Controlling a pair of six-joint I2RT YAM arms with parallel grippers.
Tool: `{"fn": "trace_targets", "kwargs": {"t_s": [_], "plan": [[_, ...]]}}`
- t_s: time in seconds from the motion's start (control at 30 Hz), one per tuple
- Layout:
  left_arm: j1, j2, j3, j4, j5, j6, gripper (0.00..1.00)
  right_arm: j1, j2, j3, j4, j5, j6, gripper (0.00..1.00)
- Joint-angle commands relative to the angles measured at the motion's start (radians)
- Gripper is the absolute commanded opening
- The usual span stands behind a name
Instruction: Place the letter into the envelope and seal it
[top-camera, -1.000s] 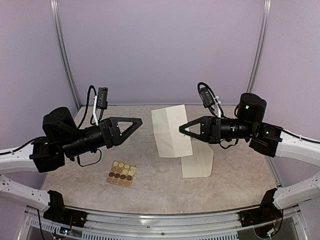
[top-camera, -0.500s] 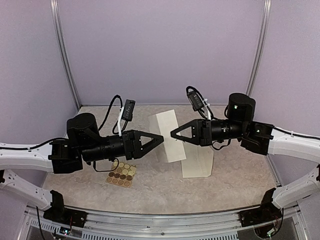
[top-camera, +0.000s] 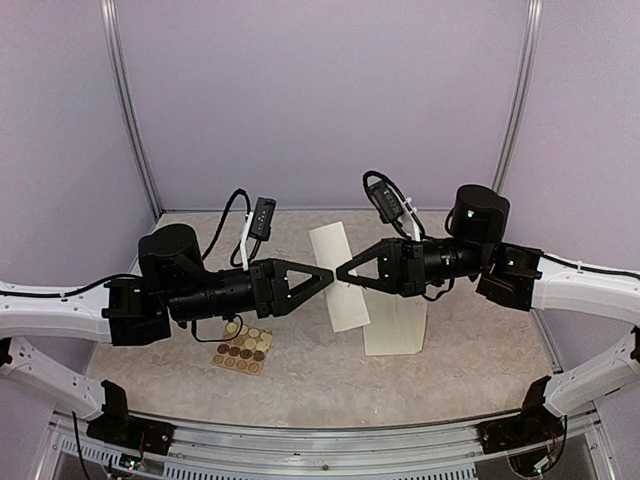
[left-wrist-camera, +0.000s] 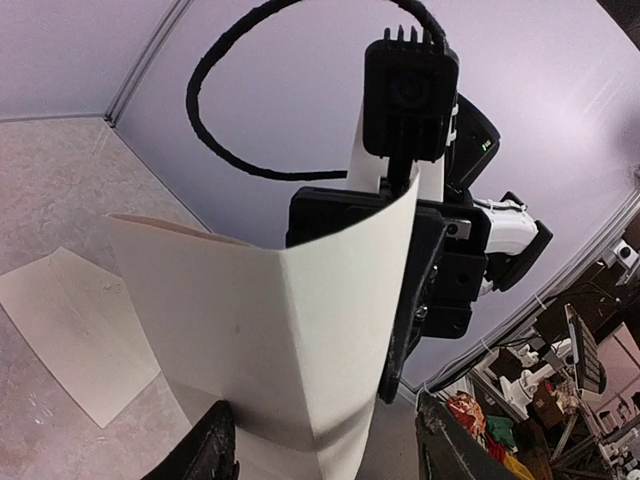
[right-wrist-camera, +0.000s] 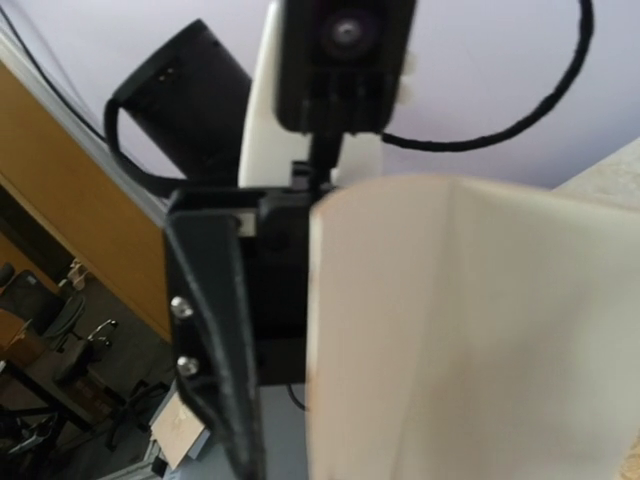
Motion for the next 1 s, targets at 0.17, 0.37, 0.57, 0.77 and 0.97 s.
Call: {"fn": "trace_targets", "kwargs": {"t_s": [0.17,0.37,0.57,0.77,0.97], "plan": [[-0.003,-0.008,-0.019,0.097,0.002,-0.036,0.55,0.012,0.009,0.01,0.056,-0.05,0.0,0.0],[-0.001,-0.013,-0.035,0.159,0.033,-0.054,0.41,0.013,0.02,0.003,0.051,-0.049,0.002,0.0],[0.0,-0.016,-0.043,0.16,0.028,-0.056,0.24,0.013,0.014,0.003,0.033,-0.018,-0.001,0.0],[-0.001,-0.021,-0.051,0.149,0.021,-0.058,0.08,0.013,0.007,0.004,0.0,0.029,-0.008,0.0],[-0.001,-0.027,-0.056,0.147,0.015,-0.052,0.0,0.013,-0.006,0.014,-0.055,0.086,-0.025,0.09]]}}
